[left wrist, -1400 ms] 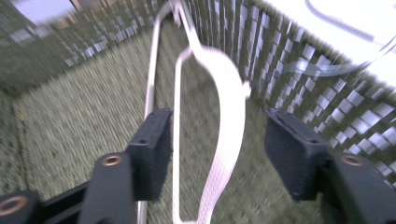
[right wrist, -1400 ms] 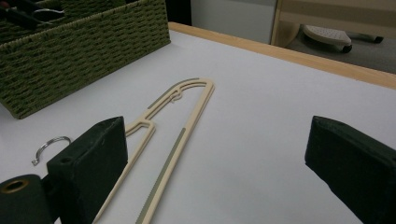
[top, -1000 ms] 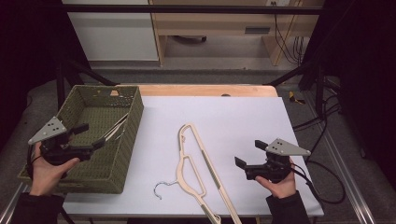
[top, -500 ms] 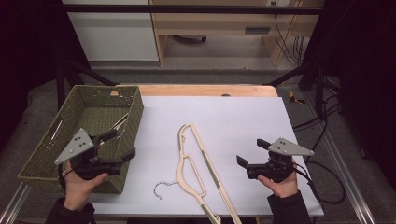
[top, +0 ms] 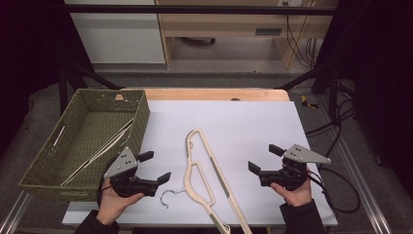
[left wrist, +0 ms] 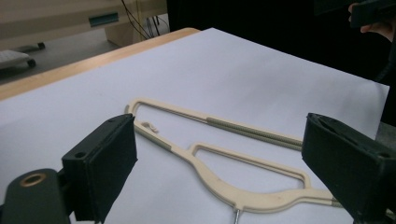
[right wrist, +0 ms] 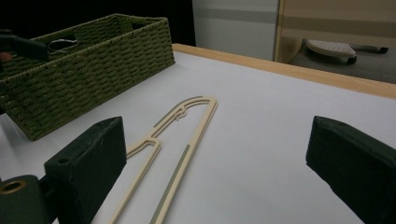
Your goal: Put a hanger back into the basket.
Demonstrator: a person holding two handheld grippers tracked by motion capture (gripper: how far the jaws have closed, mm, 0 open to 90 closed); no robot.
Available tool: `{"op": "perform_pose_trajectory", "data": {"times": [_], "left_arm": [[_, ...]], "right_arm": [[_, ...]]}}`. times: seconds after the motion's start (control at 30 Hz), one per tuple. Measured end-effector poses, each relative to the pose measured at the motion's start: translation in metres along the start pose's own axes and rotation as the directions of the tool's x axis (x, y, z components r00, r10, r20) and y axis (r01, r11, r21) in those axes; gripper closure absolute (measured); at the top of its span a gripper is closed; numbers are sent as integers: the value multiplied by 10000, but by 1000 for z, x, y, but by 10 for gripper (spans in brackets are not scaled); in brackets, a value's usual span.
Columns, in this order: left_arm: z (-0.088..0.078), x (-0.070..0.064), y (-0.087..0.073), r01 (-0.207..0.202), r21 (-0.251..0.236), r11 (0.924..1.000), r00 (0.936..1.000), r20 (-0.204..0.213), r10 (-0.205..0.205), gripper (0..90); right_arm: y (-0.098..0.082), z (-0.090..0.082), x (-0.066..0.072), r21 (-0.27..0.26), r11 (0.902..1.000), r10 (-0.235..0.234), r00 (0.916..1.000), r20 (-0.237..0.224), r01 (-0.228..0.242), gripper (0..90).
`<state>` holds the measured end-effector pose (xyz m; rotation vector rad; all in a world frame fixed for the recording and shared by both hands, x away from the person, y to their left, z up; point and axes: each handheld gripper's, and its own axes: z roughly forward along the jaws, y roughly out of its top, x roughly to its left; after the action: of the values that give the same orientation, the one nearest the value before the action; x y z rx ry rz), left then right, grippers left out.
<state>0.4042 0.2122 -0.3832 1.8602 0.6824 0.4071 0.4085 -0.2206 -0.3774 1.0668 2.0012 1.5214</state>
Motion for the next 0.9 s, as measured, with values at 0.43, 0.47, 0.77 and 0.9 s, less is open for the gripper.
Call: {"op": "perform_pose_trajectory", "data": {"times": [0.43, 0.47, 0.77, 0.9], "left_arm": [[27, -2, -22, 110, 1089, 9940, 9988, 466, -161, 131], [29, -1, -24, 121, 1182, 9929, 9988, 457, -176, 131], [46, -3, -37, -56, 2165, 9763, 9976, 680, -94, 198], [57, -8, -44, -510, 2752, 9600, 9945, 1019, 236, 287]], "right_arm": [[-1, 3, 1, 57, 10000, -45, 9999, -148, 46, 55], [-1, 3, 1, 57, 10000, -45, 9999, -148, 46, 55], [-2, 4, 3, 151, 9999, -76, 9994, -331, 81, 65], [-2, 7, 4, 243, 9996, -166, 9992, -368, 175, 72]]}}
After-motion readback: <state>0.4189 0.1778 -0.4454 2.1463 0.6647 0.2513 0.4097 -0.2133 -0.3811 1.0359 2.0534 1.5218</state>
